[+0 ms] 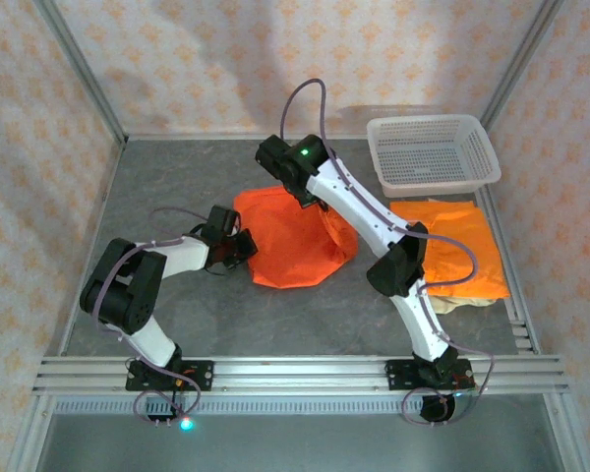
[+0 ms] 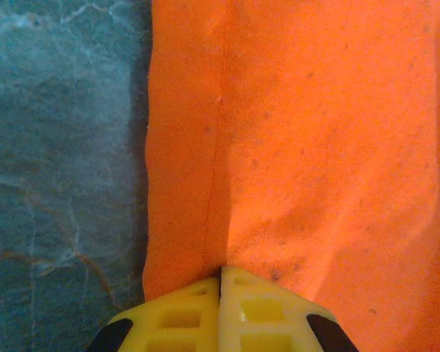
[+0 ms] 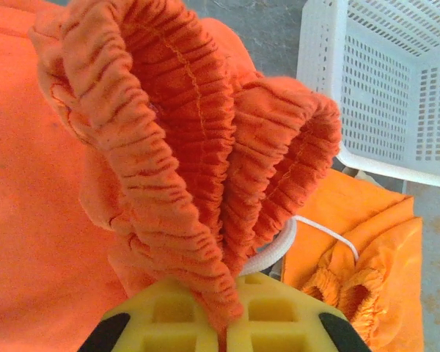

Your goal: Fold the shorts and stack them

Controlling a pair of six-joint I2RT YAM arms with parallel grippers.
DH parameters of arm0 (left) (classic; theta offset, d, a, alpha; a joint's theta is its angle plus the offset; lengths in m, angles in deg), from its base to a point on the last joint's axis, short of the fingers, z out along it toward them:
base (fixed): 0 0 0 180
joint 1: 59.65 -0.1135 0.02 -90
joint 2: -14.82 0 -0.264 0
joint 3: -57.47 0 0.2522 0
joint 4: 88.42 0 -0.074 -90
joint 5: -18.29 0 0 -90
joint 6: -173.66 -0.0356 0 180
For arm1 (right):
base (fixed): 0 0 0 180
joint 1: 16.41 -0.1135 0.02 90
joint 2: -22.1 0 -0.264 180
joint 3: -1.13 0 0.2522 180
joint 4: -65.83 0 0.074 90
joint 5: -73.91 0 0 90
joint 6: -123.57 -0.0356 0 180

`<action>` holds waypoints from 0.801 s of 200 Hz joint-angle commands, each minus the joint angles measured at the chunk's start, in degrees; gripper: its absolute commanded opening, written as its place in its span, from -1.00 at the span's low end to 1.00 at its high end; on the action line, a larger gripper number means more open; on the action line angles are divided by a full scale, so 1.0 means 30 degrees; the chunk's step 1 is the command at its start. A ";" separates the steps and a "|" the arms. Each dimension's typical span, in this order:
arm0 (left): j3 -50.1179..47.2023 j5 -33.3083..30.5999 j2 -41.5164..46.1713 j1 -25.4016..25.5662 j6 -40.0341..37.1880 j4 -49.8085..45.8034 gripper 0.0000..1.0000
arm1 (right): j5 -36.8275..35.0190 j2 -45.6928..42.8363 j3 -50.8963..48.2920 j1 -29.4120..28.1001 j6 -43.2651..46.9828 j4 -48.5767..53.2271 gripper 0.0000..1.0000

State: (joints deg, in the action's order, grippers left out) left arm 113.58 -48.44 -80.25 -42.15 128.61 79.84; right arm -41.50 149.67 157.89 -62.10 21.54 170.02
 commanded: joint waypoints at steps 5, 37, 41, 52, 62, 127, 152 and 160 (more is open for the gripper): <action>-0.0228 -0.1777 -0.0712 0.0312 -0.0455 -0.0433 -1.00 | 0.0497 -0.0180 0.1004 -0.0059 -0.0529 0.0021 -0.99; -0.0510 -0.1802 -0.0868 0.0474 -0.0452 -0.0235 -1.00 | 0.2012 0.0487 0.1547 -0.0225 -0.1116 -0.0333 -0.99; -0.0547 -0.1808 -0.0864 0.0509 -0.0459 -0.0220 -1.00 | 0.2245 0.0560 0.1574 -0.0237 -0.1211 -0.0444 -0.98; -0.0580 -0.1846 -0.0802 0.0554 -0.0423 -0.0198 -1.00 | 0.2894 0.0710 0.1547 -0.0231 -0.1484 -0.0769 -0.98; -0.0613 -0.1860 -0.0787 0.0583 -0.0448 -0.0157 -1.00 | 0.3478 0.0875 0.1552 -0.0238 -0.1741 -0.1132 -0.98; -0.0751 -0.1874 -0.0657 0.0760 -0.0373 -0.0067 -1.00 | 0.6272 0.2901 0.1552 -0.0236 -0.2632 -0.3433 -0.93; -0.0756 -0.1925 -0.0583 0.0787 -0.0373 -0.0061 -1.00 | 0.7000 0.3861 0.1552 -0.0238 -0.2897 -0.4089 -0.91; -0.0800 -0.1953 -0.0540 0.0810 -0.0342 -0.0031 -1.00 | 0.7418 0.4146 0.1552 -0.0223 -0.2990 -0.4412 -0.90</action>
State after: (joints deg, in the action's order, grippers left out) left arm 113.14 -51.63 -80.75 -40.51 128.61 82.86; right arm -22.77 159.72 161.04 -62.29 14.66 160.16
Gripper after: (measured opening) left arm 0.041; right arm 0.059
